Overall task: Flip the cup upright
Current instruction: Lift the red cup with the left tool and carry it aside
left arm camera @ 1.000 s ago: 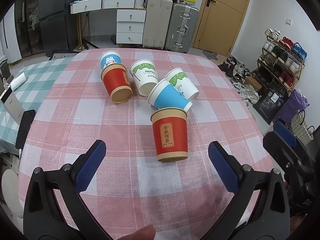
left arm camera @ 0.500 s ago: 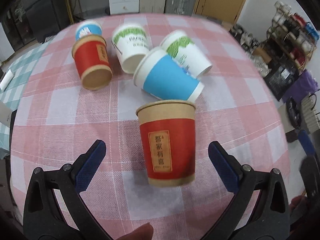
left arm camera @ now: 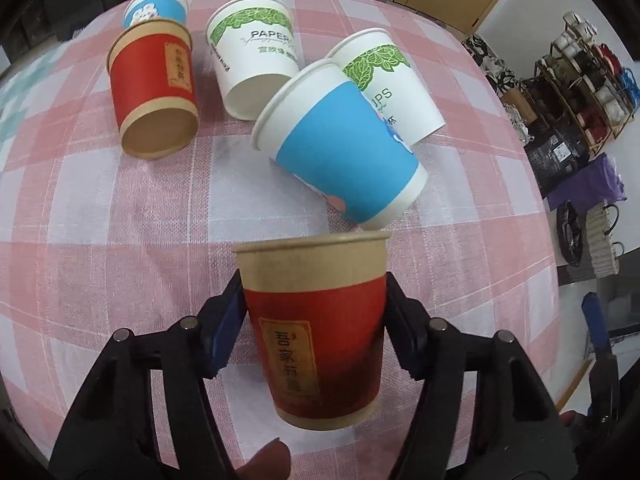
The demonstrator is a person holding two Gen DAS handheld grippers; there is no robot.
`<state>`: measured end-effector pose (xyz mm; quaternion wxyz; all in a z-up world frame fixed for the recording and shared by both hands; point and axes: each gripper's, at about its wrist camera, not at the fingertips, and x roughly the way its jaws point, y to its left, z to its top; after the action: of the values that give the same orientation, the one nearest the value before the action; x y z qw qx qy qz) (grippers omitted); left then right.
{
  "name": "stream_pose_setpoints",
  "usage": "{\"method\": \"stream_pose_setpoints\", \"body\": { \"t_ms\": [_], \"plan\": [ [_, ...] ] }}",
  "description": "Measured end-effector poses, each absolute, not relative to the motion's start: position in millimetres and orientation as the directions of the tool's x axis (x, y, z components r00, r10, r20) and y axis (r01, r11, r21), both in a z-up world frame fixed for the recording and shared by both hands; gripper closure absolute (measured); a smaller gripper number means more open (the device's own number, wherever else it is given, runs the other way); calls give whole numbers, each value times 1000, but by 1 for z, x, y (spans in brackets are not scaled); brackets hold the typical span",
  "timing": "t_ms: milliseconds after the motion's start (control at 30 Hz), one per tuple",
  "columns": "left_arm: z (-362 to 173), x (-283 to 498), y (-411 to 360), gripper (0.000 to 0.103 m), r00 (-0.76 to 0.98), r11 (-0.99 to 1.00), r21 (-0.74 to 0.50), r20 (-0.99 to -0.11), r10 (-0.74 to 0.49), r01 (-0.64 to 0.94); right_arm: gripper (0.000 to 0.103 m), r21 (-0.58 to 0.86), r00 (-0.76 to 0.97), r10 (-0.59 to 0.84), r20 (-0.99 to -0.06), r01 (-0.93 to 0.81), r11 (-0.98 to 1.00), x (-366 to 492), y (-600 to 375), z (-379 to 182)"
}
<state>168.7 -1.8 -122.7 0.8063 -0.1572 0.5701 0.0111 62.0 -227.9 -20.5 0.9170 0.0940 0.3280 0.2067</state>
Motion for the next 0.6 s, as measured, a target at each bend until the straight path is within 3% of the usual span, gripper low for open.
{"method": "stream_pose_setpoints", "body": {
  "t_ms": [67,367,600],
  "plan": [
    [-122,165,0,42,340,940,-280,-918,-202,-198,0,310,700,443,-560,-318,896,58,-227,-18],
    [-95,118,6,42,333,950,-248,-926,-176,-187,0,289,711,472,-521,-373,882,26,-209,3],
    [-89,43,28,42,341,942,-241,-928,-153,-232,0,289,683,500,-533,-408,866,6,-188,6]
  ]
}}
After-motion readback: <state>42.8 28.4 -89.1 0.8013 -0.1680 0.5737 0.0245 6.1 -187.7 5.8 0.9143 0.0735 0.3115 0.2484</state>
